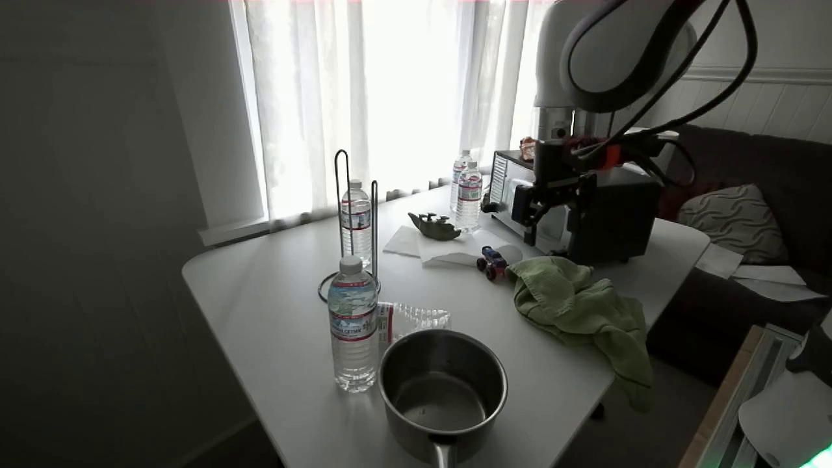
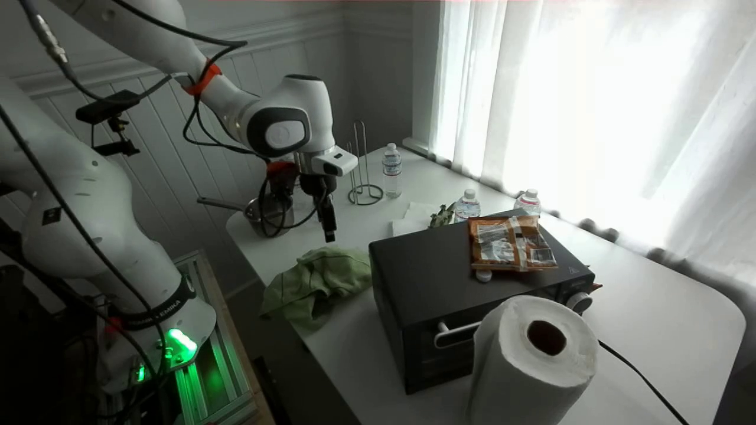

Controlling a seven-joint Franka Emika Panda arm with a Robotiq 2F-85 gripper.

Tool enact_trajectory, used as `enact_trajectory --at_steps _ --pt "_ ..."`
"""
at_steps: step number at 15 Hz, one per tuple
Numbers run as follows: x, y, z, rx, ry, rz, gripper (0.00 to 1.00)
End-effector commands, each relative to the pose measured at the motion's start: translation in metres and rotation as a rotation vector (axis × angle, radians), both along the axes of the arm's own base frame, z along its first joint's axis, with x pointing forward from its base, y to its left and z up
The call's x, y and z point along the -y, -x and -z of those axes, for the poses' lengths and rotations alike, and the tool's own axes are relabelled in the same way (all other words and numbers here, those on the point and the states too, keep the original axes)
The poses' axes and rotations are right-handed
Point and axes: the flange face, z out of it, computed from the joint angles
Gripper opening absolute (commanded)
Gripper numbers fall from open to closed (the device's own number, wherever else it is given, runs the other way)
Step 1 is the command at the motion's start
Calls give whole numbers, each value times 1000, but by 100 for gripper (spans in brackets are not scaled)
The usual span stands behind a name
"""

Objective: Pick up the green towel and put it on top of the black oven

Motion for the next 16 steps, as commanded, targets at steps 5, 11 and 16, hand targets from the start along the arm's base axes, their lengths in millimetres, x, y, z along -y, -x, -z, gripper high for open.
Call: enact_trajectory --at_steps 5,11,16 --pt "5 0 57 -32 -14 59 100" --pt "12 6 89 -63 -16 108 74" --pt "18 8 97 -71 -5 118 45"
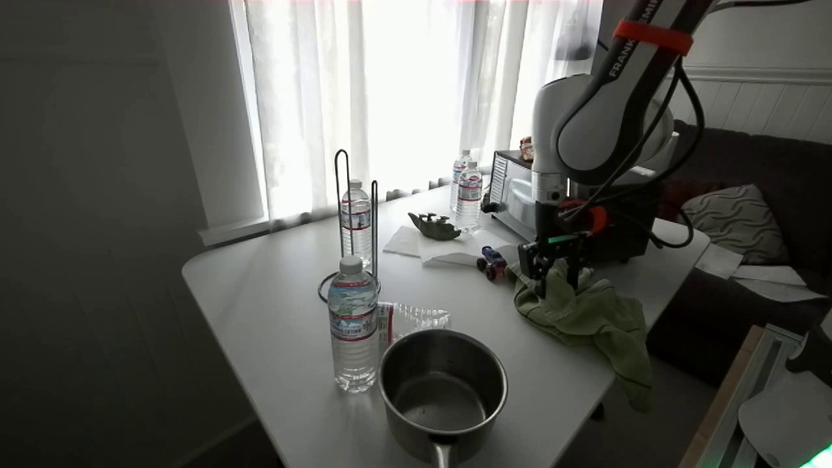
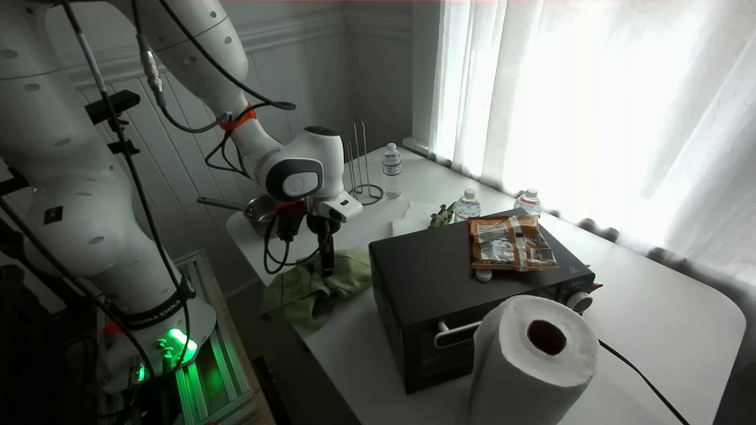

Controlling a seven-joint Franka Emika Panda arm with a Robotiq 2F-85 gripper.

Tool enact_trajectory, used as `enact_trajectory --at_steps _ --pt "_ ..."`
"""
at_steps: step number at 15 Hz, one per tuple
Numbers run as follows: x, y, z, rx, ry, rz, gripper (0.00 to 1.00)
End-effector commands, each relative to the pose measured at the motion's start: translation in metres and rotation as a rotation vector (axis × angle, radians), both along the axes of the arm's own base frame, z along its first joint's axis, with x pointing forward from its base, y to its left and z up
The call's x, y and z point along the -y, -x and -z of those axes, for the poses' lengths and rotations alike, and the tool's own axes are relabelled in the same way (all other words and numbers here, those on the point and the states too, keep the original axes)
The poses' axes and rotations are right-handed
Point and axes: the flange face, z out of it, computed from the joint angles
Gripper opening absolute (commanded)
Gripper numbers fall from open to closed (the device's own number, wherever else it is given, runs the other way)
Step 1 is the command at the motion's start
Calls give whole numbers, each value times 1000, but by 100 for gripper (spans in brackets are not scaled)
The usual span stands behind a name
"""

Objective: Pick up the green towel and put it on top of the black oven

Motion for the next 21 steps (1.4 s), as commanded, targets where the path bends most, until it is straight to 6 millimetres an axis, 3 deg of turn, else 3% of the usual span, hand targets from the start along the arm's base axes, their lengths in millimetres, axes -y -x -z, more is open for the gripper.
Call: enact_trajectory --at_steps 1,6,7,8,9,10,12,14,15,16,17,18,20,21 --pt "0 -2 -1 19 21 9 38" --pt "-3 -14 -27 56 16 -11 4" --pt "-4 -5 -33 67 19 -16 1" --pt "-4 -3 -38 73 19 -17 0" --pt "-3 -17 -46 79 24 -22 0" --pt "-3 -18 -54 87 29 -25 1" --pt "-3 -1 -73 107 43 -31 2" --pt "0 -19 -101 131 67 -38 2" --pt "0 -18 -116 148 72 -41 2" --pt "0 6 -124 176 78 -41 2" --pt "0 6 -138 199 86 -44 2" --pt "1 -14 -165 226 88 -46 2" --pt "0 -8 -203 296 104 -50 2" --pt "-1 11 -204 338 112 -53 2"
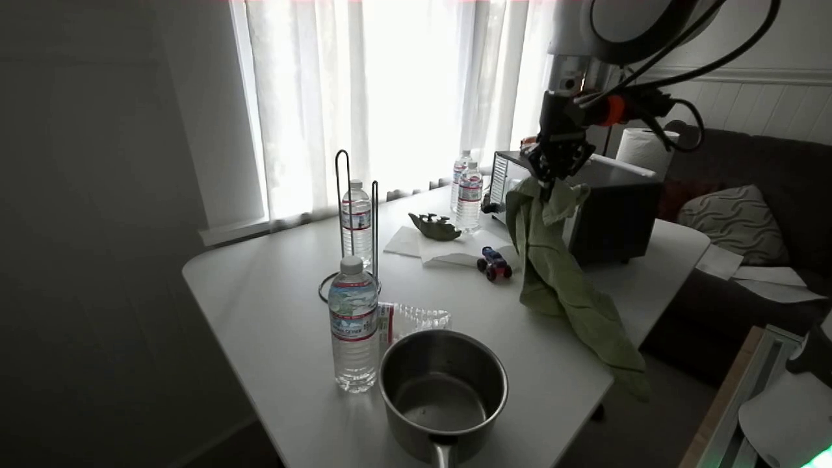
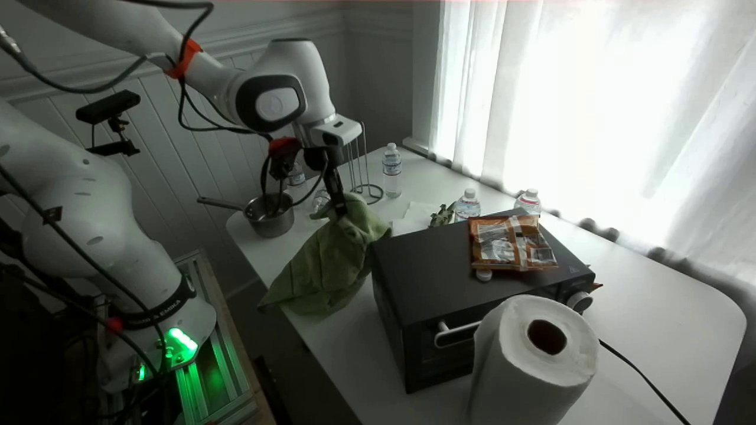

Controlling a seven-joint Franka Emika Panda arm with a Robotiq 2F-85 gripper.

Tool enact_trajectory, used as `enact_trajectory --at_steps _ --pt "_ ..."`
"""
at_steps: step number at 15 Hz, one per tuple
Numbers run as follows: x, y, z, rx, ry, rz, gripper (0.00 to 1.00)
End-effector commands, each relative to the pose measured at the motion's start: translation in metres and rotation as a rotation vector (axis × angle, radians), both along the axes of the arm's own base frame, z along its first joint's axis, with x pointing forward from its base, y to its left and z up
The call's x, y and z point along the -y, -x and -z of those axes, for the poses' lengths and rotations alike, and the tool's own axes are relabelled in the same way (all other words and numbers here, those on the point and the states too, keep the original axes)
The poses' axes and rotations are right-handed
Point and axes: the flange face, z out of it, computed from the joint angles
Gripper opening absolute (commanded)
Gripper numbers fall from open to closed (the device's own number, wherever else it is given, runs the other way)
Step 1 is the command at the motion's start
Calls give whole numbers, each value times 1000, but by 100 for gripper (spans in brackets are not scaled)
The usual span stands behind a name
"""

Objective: Pick up the green towel and put it on top of the black oven

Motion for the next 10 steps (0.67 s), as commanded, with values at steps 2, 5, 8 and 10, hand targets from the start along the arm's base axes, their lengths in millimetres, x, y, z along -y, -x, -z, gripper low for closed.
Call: enact_trajectory --at_steps 2,5,8,10 --pt "-1 24 -88 164 39 -8 2" --pt "-1 56 -121 265 47 10 2" --pt "5 63 -169 366 57 42 2" --pt "4 51 -154 333 62 32 7"
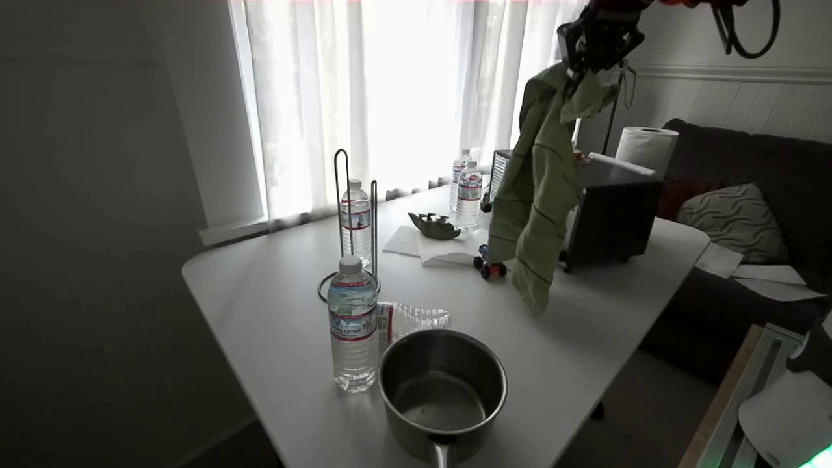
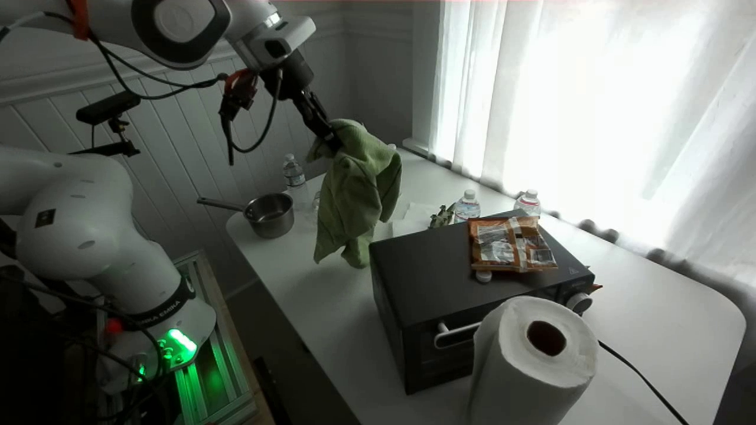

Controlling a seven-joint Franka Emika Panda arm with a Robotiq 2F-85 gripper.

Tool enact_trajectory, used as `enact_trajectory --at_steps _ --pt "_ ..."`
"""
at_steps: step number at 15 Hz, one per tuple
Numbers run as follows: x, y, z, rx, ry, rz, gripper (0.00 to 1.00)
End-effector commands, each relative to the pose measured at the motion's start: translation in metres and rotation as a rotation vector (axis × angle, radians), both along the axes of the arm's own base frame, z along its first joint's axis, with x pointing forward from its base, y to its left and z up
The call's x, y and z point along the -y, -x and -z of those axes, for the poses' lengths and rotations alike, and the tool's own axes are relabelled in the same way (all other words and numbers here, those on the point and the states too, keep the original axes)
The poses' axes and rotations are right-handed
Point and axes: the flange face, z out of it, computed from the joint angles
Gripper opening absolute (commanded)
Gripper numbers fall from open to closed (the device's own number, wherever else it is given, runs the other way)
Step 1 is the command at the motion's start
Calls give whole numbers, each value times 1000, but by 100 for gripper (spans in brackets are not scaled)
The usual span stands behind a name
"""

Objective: Pick up the green towel and put it on top of the black oven

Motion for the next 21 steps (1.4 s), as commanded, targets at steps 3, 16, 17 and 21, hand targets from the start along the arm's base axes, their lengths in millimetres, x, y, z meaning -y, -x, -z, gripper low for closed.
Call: enact_trajectory --at_steps 3,16,17,21 --pt "-1 -1 6 -18 2 -2 7" --pt "36 -24 -89 246 -33 193 2" --pt "45 -27 -96 279 -27 232 2" --pt "80 -36 -115 383 -20 382 2"
